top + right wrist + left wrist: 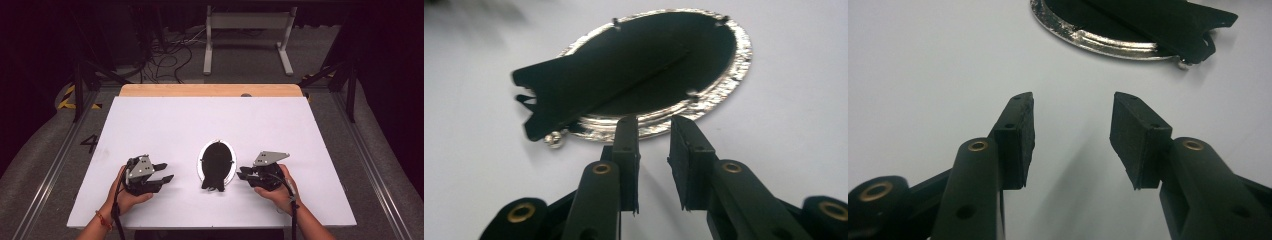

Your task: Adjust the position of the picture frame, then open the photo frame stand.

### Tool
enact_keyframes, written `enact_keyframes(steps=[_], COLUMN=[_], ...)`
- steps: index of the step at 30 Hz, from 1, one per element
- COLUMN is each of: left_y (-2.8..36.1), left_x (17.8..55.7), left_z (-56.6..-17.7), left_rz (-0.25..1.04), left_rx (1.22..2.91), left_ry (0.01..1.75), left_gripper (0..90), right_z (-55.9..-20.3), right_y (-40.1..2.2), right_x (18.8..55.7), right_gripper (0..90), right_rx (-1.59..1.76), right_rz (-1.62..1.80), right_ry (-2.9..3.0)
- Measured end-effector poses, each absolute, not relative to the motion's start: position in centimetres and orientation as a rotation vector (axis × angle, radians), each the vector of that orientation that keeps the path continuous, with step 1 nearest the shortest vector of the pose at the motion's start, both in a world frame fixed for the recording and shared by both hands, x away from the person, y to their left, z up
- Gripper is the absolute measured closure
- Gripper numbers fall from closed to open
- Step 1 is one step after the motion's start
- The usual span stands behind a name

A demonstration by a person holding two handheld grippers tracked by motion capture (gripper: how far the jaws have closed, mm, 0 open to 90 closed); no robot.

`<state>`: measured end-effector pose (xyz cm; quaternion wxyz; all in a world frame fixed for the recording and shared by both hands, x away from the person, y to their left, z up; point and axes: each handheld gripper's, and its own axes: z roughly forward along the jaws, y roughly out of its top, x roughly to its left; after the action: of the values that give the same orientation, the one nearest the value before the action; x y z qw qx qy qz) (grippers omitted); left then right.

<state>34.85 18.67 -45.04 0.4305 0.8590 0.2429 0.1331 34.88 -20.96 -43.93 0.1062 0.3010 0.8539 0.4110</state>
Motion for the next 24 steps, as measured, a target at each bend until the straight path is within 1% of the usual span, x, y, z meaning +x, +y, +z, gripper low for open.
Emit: enact_keyframes(steps=[4, 11, 18, 24], left_y=[18.1, 16.2, 13.4, 10.6], left_x=[35.1, 35.1, 34.7, 34.2], left_z=[-45.5, -46.0, -46.1, -46.3], left_rz=[0.291, 0.239, 0.155, 0.15], left_rx=[2.151, 2.196, 2.213, 2.289], left_ry=[0.616, 0.559, 0.477, 0.405], left_gripper=[52.0, 51.8, 59.4, 65.5], right_z=[-44.0, -44.6, -44.9, -45.2], right_y=[-20.5, -19.4, -18.0, -17.4], right_x=[34.7, 34.2, 33.3, 32.9], right_gripper=[74.2, 71.1, 66.8, 67.4], right_rx=[0.884, 0.88, 0.83, 0.8], right_rz=[1.222, 1.239, 1.212, 1.174], right_ry=[2.56, 2.661, 2.728, 2.753])
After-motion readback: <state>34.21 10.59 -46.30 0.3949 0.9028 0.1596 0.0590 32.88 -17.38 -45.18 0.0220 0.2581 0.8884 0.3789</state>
